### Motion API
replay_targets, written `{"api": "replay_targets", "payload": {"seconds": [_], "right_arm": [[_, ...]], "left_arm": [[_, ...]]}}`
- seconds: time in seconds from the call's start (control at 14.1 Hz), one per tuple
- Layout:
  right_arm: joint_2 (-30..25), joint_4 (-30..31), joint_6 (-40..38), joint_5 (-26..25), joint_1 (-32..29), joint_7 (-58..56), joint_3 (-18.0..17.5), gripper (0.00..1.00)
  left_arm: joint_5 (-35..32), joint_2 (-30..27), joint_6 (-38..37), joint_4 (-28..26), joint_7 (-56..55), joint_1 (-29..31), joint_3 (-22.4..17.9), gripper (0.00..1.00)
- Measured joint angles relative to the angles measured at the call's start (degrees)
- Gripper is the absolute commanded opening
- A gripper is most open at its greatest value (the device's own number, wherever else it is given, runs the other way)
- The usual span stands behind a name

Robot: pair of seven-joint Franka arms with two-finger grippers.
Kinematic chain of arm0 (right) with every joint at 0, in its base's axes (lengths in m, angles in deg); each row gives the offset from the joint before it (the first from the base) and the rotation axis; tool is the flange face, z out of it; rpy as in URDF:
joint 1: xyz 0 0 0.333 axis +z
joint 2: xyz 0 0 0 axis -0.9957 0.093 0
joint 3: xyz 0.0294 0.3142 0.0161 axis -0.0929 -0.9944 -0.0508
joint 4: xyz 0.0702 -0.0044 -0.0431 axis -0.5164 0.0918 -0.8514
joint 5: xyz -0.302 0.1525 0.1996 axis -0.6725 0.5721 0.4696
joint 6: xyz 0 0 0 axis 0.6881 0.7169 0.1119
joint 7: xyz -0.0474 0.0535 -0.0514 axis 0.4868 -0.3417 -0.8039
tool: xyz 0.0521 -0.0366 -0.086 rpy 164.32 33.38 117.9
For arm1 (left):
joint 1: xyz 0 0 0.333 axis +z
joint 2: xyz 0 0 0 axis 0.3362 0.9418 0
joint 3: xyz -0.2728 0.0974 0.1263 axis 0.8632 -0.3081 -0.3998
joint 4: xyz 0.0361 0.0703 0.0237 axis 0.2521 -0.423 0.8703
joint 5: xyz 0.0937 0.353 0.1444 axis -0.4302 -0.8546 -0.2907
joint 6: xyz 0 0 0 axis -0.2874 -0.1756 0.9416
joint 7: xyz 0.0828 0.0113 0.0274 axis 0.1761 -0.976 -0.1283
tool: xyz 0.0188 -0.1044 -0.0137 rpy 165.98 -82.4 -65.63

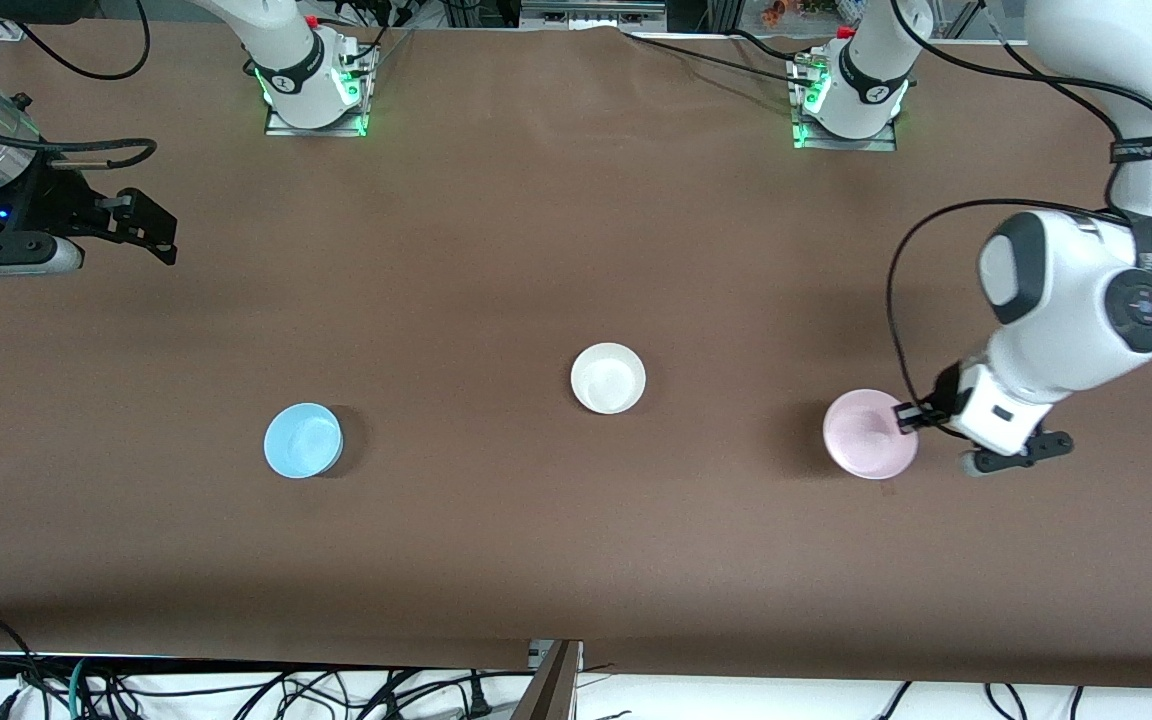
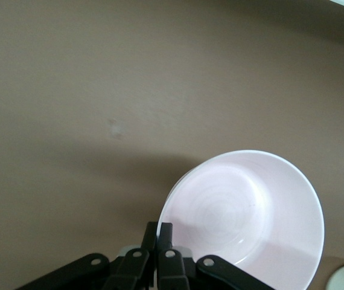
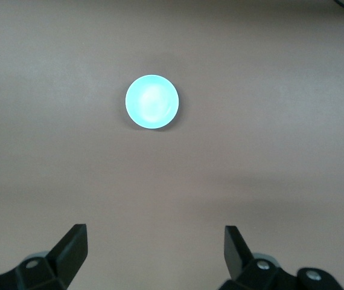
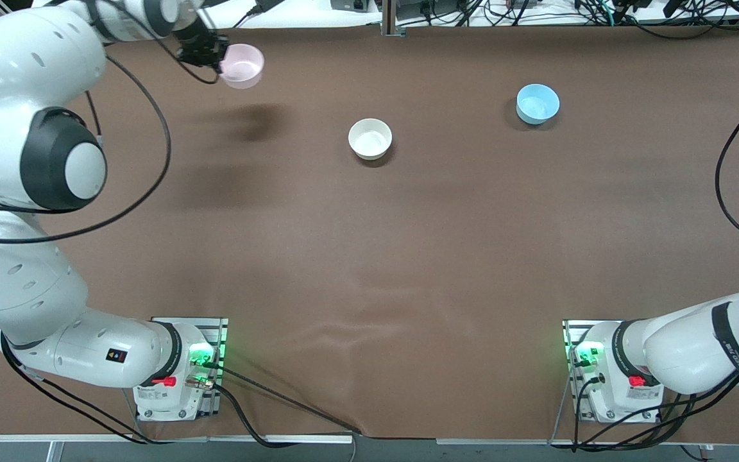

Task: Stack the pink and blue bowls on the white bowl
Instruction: 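Carry the pink bowl with the left gripper over the white bowl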

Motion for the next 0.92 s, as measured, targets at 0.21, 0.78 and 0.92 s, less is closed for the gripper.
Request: {"api": "replay_targets", "payload": {"seconds": [0.21, 0.78, 0.92], "right_arm": [[0.0, 0.0, 0.0, 0.0, 0.0, 0.0, 0.0, 1.0], [0.0, 0.0, 0.0, 0.0, 0.0, 0.0, 0.0, 1.0], [0.0, 0.0, 0.0, 0.0, 0.0, 0.0, 0.0, 1.0]], "left_arm": [[-0.5, 0.1, -0.2, 1.0, -15.3, -8.3, 0.3, 0.0], [-0.4, 8.1, 12.6, 2.5, -38.8, -22.7, 0.6, 0.0], [-0.4, 10.7, 15.3, 2.8, -41.8, -24.8, 0.6, 0.0]]}}
